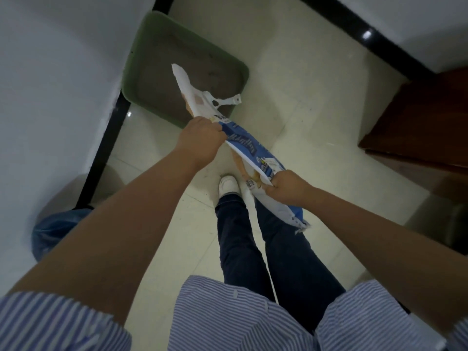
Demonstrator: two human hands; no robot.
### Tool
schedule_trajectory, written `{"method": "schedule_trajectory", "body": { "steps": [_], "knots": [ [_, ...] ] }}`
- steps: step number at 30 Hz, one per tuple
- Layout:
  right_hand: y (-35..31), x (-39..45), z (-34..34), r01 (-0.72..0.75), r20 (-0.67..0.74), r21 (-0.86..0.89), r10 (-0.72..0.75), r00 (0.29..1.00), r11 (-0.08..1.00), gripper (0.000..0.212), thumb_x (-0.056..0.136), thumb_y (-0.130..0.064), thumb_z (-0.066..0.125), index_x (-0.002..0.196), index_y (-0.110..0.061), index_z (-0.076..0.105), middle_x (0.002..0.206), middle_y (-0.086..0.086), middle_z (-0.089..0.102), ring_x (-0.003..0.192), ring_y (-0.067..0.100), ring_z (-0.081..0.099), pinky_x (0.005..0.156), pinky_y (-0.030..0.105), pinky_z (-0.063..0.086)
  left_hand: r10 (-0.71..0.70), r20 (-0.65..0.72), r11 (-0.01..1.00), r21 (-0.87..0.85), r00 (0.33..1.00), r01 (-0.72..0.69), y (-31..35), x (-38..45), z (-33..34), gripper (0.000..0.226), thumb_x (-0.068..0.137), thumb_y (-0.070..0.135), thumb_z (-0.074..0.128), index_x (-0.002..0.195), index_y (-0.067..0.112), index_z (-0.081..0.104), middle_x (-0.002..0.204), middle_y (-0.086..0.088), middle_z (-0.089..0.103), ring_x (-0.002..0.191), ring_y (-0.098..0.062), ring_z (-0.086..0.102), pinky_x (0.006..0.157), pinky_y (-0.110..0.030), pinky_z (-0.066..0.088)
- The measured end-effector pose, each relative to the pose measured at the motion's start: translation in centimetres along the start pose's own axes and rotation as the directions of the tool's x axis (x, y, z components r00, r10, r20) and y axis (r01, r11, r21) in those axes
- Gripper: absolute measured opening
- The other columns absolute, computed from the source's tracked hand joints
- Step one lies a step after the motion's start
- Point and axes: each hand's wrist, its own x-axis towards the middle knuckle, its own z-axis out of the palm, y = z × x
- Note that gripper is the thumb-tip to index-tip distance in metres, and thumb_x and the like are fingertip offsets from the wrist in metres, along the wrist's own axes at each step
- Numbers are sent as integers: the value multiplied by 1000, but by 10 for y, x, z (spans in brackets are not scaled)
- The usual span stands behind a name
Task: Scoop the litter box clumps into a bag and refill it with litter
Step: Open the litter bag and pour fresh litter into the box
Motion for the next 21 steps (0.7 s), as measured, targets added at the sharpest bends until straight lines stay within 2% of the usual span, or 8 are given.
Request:
{"method": "schedule_trajectory", "body": {
  "steps": [2,6,10,13,15,17,19,21],
  "knots": [
    [-4,-1,-4,-7,20,-8,8,1000,1000,53,95,-12,45,45,-17,27,49,0,29,47,4,27,48,8,36,-52,7,998,30,999,52,2,2,-10,33,32,-8,87,56,5,69,54,-10,63,45,-23,60,49,-22,50],
    [-14,-1,-10,-7,61,-37,9,998,999,54,94,-10,45,45,-18,25,48,2,27,46,7,26,43,15,29,-246,252,969,29,936,247,4,9,-17,35,96,4,39,128,5,50,127,-15,52,115,-31,48,97,-35,36],
    [-16,-2,-15,-4,91,-97,13,996,995,54,94,-13,45,45,-17,25,48,1,28,46,6,26,44,14,28,-147,246,987,106,958,124,4,11,-12,34,97,11,38,129,11,48,130,-9,51,119,-27,46,106,-34,27],
    [-17,-3,-20,-11,98,-132,25,995,991,53,95,-15,44,45,-16,25,49,0,29,47,5,26,43,13,29,-1,223,1000,23,975,-4,12,10,-1,25,94,11,44,116,8,56,118,-9,57,109,-27,52,100,-34,32],
    [-19,-3,-22,-7,87,-126,18,996,992,54,95,-14,44,45,-16,25,48,1,28,46,6,26,47,12,34,88,-23,994,-60,996,-89,16,11,5,13,70,2,63,81,7,68,82,-9,67,74,-26,64,68,-28,50],
    [-20,-3,-23,5,80,-132,5,997,991,54,95,-14,44,45,-16,25,48,1,28,46,6,25,51,10,36,96,-135,986,-126,986,-113,21,11,1,5,61,8,60,60,11,65,58,-4,63,48,-20,61,45,-18,44],
    [-20,-3,-24,14,90,-160,1,996,987,54,96,-17,43,45,-15,26,49,1,29,46,8,26,52,10,36,59,-50,983,-171,997,-67,23,14,4,21,82,9,45,83,8,66,75,-6,66,63,-21,65,48,-20,42],
    [-19,-2,-29,19,106,-212,3,994,977,53,97,-22,42,46,-14,28,51,-1,31,50,13,31,50,18,33,-6,201,989,-141,980,35,25,22,6,29,97,12,34,122,12,49,109,-7,60,95,-24,61,64,-29,40]
  ]
}}
